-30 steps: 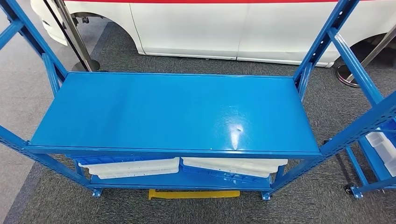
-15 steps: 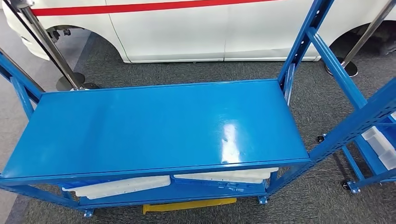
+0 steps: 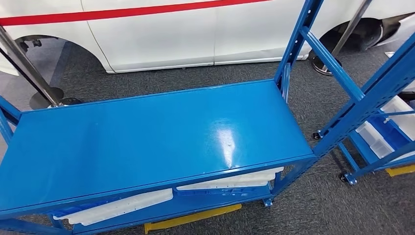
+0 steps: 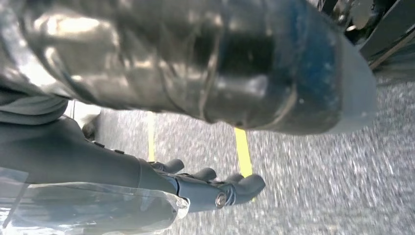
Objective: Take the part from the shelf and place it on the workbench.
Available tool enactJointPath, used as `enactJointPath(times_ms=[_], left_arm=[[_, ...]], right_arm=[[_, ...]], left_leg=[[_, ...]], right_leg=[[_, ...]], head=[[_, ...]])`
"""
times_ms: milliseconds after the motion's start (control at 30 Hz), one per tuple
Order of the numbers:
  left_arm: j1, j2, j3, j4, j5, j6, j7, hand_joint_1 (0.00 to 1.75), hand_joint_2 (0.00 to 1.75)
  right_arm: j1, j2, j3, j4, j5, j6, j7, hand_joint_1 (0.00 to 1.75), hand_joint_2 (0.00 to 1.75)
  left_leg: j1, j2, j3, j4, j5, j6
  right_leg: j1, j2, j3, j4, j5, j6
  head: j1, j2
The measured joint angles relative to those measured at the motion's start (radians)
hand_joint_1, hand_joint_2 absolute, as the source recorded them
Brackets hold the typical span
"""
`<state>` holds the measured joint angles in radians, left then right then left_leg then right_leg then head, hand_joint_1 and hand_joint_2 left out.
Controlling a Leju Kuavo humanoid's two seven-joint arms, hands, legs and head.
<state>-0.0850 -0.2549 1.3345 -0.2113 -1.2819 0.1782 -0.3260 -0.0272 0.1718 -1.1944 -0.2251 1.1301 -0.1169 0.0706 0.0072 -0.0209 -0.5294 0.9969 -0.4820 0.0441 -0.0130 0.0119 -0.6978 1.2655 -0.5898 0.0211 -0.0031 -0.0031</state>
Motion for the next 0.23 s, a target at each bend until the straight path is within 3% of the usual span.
enactJointPath(times_ms=[33, 67, 100, 167, 200, 233], left_arm=[[0.001, 0.0, 0.0, 0.0, 0.001, 0.0, 0.0, 0.0, 0.0], [0.001, 0.0, 0.0, 0.0, 0.001, 0.0, 0.0, 0.0, 0.0], [0.001, 0.0, 0.0, 0.0, 0.001, 0.0, 0.001, 0.0, 0.0], [-0.001, 0.0, 0.0, 0.0, 0.002, 0.001, 0.002, 0.0, 0.0], [-0.001, 0.0, 0.0, 0.0, 0.003, 0.001, 0.002, 0.0, 0.0], [-0.002, -0.001, 0.0, 0.0, 0.003, 0.001, 0.002, 0.0, 0.0]], right_arm=[[-0.001, 0.0, 0.0, 0.0, 0.001, -0.001, 0.0, 0.0, 0.0], [0.0, 0.0, 0.0, 0.0, 0.002, -0.002, 0.001, 0.0, 0.0], [0.0, 0.001, 0.0, 0.0, 0.003, -0.005, 0.001, 0.0, 0.0], [0.002, 0.001, 0.0, 0.0, 0.006, -0.012, 0.003, 0.0, 0.0], [0.002, 0.0, 0.0, 0.0, 0.007, -0.015, 0.004, 0.0, 0.44], [0.002, 0.0, 0.0, 0.0, 0.007, -0.017, 0.004, 0.0, 0.58]], left_leg=[[-0.002, 0.008, -0.001, 0.0, -0.001, 0.001], [-0.004, 0.013, -0.001, 0.001, -0.002, 0.001], [-0.005, 0.016, 0.001, 0.001, -0.003, 0.0], [-0.007, 0.018, 0.005, 0.002, -0.007, -0.005], [-0.008, 0.019, 0.006, 0.003, -0.009, -0.009], [-0.009, 0.019, 0.007, 0.003, -0.01, -0.011]], right_leg=[[-0.001, -0.002, -0.013, 0.033, -0.008, 0.002], [-0.001, -0.004, -0.009, 0.032, 0.002, 0.002], [-0.001, -0.005, 0.016, -0.01, 0.029, 0.001], [0.002, -0.007, 0.093, -0.148, 0.088, -0.007], [0.004, -0.007, 0.121, -0.202, 0.105, -0.012], [0.006, -0.007, 0.135, -0.229, 0.111, -0.015]], head=[[0.0, 0.0], [0.0, 0.0], [0.0, 0.0], [0.0, 0.0], [0.0, 0.0], [0.0, 0.0]])
